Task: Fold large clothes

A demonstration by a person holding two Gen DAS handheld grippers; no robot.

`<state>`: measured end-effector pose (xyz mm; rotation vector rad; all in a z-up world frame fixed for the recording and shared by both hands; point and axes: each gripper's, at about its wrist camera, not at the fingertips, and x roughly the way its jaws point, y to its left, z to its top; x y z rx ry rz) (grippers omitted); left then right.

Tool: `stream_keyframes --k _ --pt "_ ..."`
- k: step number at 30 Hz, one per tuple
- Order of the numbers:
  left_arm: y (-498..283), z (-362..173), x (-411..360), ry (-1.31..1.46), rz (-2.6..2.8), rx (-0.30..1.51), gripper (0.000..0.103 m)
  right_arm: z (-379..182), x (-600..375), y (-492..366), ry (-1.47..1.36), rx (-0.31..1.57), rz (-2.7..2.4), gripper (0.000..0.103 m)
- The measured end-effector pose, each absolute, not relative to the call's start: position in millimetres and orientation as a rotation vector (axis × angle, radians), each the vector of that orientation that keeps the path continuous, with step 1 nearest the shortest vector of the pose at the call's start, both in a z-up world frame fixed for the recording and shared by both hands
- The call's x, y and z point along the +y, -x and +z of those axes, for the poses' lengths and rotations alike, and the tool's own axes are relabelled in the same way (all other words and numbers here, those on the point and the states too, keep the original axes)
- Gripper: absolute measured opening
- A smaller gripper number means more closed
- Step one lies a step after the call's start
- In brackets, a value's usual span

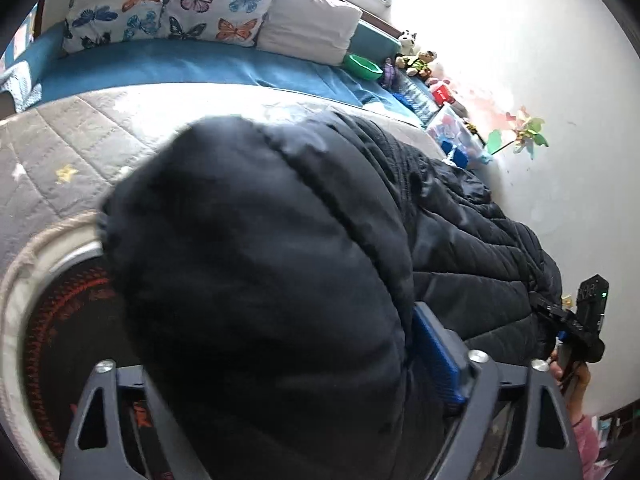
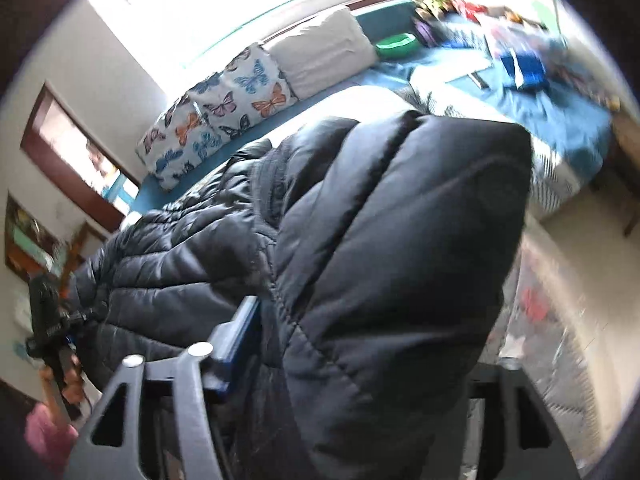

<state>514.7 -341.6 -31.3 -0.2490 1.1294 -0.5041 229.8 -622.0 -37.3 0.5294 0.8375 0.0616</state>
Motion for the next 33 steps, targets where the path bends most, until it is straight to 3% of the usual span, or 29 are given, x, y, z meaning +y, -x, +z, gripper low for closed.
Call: stream_keyframes --k 5,14,23,33 --pt "-497 -15 -337 0.162 -0.445 1.064 0.097 -23 -630 -210 -0.531 0.845 0.039 0.077" --pt "-432 28 -336 -0.044 -0.306 0.890 0.097 29 -590 -159 -0.272 0.686 -0.131 0.078" --pt "-383 26 -294 -0.108 -0.310 0.872 0.092 -25 -568 -167 -0.248 0.813 -0.135 0.078" --pt "-326 51 -276 -0.139 -0.292 0.777 0.097 17 -510 -123 -0.129 0.688 -0.179 0.078"
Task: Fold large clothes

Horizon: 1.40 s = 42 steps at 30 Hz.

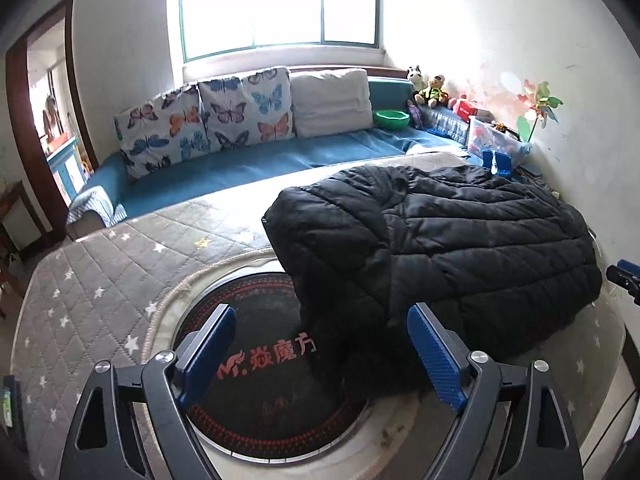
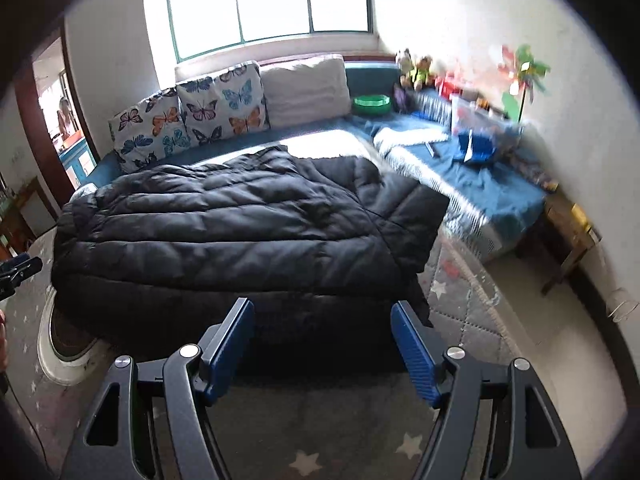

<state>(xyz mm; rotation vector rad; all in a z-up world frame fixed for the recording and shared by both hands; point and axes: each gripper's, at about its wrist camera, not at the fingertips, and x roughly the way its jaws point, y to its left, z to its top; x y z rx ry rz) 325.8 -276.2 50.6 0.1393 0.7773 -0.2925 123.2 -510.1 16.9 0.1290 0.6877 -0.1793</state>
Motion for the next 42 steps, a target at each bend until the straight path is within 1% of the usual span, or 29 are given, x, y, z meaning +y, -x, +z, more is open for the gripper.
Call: stream_keyframes --k 10,14,17,23,32,42 --pt "-253 71 -263 -0.139 -0.300 0.747 0.098 24 -423 -81 -0.053 0.642 -0.121 0.078" --pt "-223 78 -257 -0.134 -0.292 0.718 0.098 24 -395 -67 -0.027 0.631 -0.132 0.080" --pt "-203 83 -253 -0.131 -0.287 0.704 0.098 24 -378 -59 -0.027 0.630 -0.150 0.083" --pt "-171 89 -245 -0.106 -0.304 0.684 0.098 21 -361 -46 -0.028 0.635 -0.155 0.084" --pt "-154 82 -247 -0.134 -0.295 0.701 0.098 25 -349 -38 0.022 0.611 -0.197 0.084" --pt "-154 86 -249 -0.141 -0.308 0.693 0.098 27 -355 -34 -0.003 0.600 -0.202 0.084"
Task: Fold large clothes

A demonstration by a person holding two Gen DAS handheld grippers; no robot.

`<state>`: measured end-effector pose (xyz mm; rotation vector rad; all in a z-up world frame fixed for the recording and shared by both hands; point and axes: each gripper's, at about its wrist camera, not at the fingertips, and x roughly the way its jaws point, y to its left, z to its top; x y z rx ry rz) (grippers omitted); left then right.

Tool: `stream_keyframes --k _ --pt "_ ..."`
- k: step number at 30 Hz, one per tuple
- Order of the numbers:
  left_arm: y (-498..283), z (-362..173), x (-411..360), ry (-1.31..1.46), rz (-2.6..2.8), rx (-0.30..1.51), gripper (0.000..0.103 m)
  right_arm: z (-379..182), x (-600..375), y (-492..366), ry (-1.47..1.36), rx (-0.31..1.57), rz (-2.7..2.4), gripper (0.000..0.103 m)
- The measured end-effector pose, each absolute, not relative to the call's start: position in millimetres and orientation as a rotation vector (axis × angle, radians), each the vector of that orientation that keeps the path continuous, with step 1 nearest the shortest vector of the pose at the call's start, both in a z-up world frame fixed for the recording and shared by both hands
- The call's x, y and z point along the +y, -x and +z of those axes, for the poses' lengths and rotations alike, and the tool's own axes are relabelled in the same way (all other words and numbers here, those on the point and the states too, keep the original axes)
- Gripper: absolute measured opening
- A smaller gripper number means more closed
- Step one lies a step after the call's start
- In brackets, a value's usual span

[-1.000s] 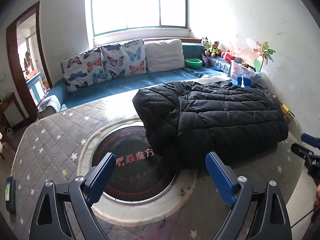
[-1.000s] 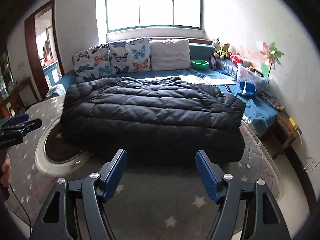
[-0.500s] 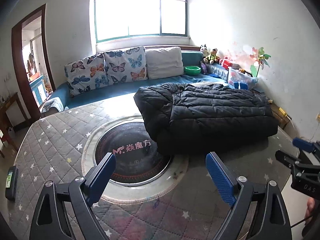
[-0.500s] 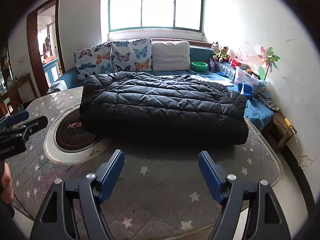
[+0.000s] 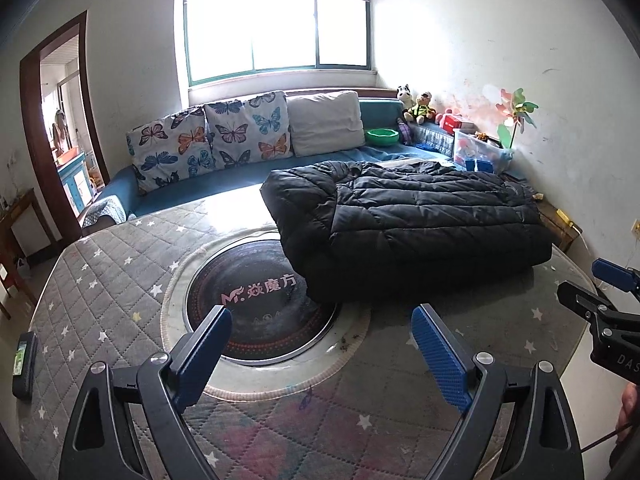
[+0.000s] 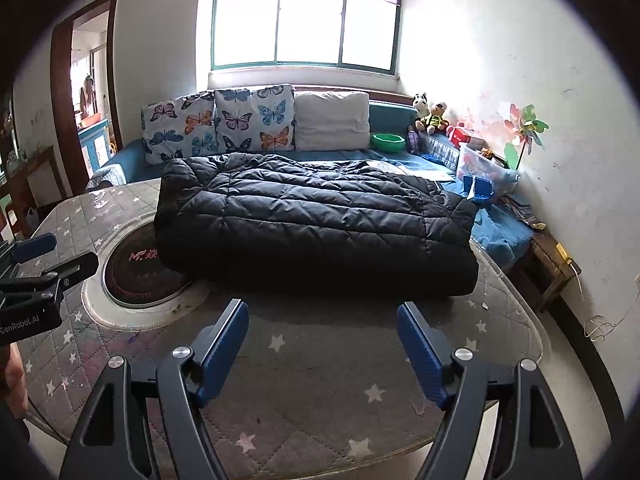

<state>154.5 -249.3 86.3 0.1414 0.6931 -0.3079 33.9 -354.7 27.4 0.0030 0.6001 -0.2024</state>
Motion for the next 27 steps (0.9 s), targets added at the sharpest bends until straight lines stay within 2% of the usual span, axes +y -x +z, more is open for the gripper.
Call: stream_keyframes --k 27 --pt "-150.9 81.4 -249.3 -0.147 -0.337 0.684 0.098 28.6 -347.8 -31.9 0.005 0.599 -0.185 0.084"
